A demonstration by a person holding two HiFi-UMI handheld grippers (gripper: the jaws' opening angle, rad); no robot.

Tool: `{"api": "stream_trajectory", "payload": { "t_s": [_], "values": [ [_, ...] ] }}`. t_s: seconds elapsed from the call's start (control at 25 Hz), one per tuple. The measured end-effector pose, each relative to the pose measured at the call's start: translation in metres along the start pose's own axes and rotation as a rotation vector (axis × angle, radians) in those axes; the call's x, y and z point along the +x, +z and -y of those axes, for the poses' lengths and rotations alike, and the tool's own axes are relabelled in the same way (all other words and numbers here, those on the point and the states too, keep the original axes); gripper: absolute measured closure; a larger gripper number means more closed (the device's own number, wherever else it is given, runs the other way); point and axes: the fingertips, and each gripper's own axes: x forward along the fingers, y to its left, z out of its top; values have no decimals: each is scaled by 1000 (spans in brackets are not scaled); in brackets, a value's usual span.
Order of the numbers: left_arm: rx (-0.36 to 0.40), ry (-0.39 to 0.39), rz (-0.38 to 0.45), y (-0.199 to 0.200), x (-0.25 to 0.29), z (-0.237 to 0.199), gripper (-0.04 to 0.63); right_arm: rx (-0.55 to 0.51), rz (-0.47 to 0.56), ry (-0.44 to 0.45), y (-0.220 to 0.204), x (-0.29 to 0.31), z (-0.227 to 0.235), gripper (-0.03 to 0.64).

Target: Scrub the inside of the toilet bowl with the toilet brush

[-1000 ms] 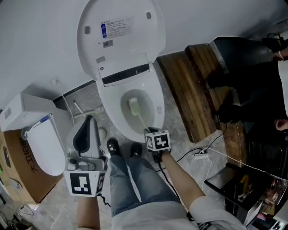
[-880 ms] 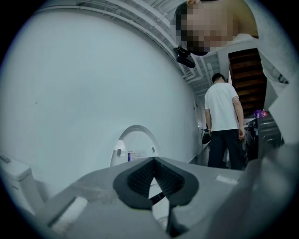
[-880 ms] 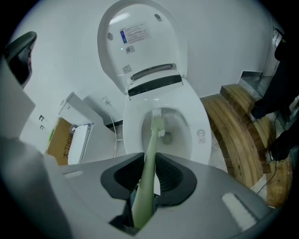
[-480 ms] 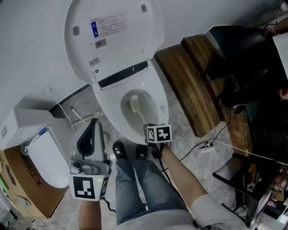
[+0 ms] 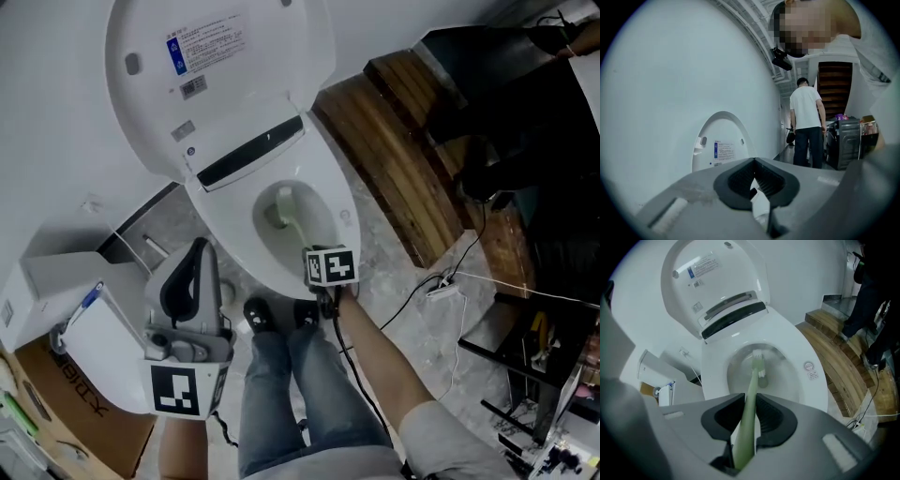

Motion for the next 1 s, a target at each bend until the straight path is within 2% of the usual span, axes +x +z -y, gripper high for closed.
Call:
{"api": "stream_trajectory", "payload": {
  "t_s": [0.16,0.4,0.6,0.8,1.0],
  "values": [
    [-17,-58,-2,-9,1,-2,591,-37,4,-57,0,13,2,537],
    [-38,-88,13,-20,6,-13,591,-64,38,-122,10,26,6,538],
    [-53,-101,-8,-32,6,-19,591,-91,35,-193,15,33,11,538],
    [-48,-106,-42,-43,12,-27,591,-67,50,-227,27,41,14,538],
    [-69,-113,-23,-46,17,-34,591,-77,29,-261,30,49,18,538]
  ]
}}
